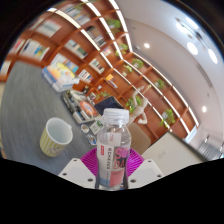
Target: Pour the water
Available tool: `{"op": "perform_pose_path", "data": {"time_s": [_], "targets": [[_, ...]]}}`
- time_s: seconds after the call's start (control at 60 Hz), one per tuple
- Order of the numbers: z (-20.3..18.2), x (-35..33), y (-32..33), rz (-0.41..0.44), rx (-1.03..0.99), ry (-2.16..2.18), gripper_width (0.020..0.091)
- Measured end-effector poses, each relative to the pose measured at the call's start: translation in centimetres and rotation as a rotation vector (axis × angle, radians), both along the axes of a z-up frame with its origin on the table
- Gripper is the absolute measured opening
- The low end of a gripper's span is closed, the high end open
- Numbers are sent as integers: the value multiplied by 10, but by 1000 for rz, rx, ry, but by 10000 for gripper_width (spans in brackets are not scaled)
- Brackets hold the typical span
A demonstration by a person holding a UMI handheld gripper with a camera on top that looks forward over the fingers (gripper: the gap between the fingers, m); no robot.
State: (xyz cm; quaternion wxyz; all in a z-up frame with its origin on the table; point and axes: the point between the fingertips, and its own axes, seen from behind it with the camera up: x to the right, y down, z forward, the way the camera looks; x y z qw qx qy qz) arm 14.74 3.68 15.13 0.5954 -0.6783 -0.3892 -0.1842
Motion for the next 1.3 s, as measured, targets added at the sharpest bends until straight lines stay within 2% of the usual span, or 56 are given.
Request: {"op": "perform_pose_path", "data": {"time_s": [0.133,0.3,0.533,0.733,0.9,0.95,1.0,1.033,1.3], "targets": [[-8,9,3,-3,-107,463,349],[-18,16,11,3,-161,785,347],[-56,22,17,-19,-170,794,347],[-52,22,11,-26,-128,787,361],[-56,22,10,-60,-117,725,522],[-65,25,6,-90,-145,708,626],[-69,29,-1,-110,-160,702,797],[-69,31,-7,-121,-163,710,861],[-40,67,-81,-280,-43,740,873]]}}
